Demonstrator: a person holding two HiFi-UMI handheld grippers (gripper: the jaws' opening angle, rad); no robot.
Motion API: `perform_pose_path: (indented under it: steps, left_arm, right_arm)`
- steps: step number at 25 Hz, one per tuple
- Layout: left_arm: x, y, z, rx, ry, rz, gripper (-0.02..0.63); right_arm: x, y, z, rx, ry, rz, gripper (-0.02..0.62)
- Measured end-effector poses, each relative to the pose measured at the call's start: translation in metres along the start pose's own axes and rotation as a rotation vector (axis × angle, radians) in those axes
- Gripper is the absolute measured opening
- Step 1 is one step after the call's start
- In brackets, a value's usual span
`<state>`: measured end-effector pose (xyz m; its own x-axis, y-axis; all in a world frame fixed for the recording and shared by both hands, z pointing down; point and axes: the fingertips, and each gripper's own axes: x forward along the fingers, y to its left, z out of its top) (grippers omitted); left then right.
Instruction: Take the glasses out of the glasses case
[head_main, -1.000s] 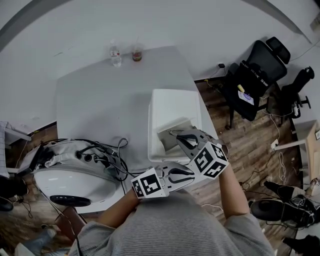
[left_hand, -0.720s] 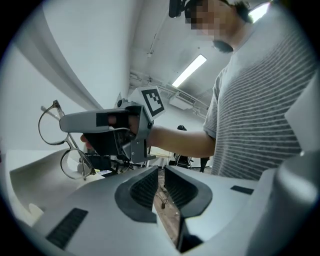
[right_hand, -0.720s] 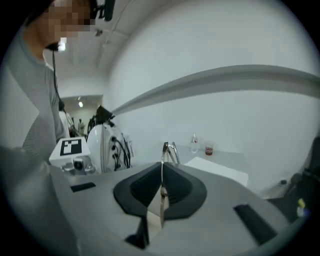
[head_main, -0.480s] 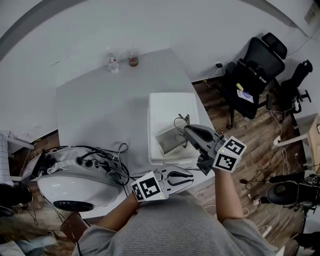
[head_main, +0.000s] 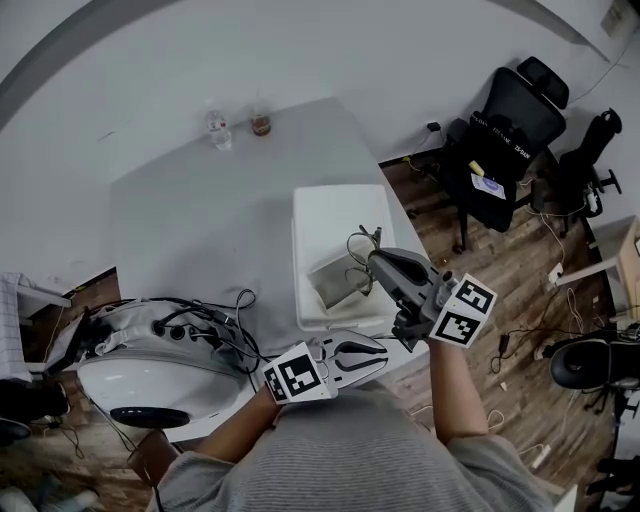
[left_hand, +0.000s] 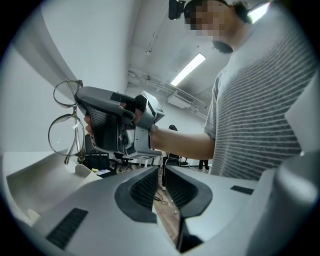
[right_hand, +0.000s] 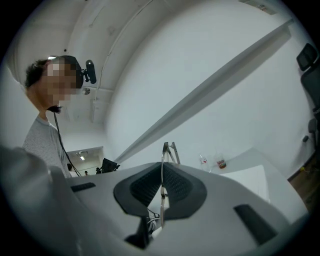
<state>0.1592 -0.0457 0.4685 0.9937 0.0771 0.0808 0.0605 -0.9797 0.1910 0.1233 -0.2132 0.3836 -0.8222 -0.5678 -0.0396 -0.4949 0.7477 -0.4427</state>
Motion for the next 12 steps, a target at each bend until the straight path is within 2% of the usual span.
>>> perform_pose_path:
  steps: [4,9,12]
  left_arm:
    - [0.001,-0.002,-0.001,0.002,0.004,-0.007,0.049]
    - [0.002,-0.003,-0.001,0.006,0.007,-0.013,0.049]
    - [0.003,-0.005,0.0,0.008,0.007,-0.016,0.048]
  right_arm:
    - [0.0,0.008,0.001,-0.062,0.004,-0.002,0.018]
    - [0.0,0.026,0.008,-0.22,0.0,-0.005,0.018]
    - [-0.001,0.037,0.014,-0.256,-0.031,0.005,0.018]
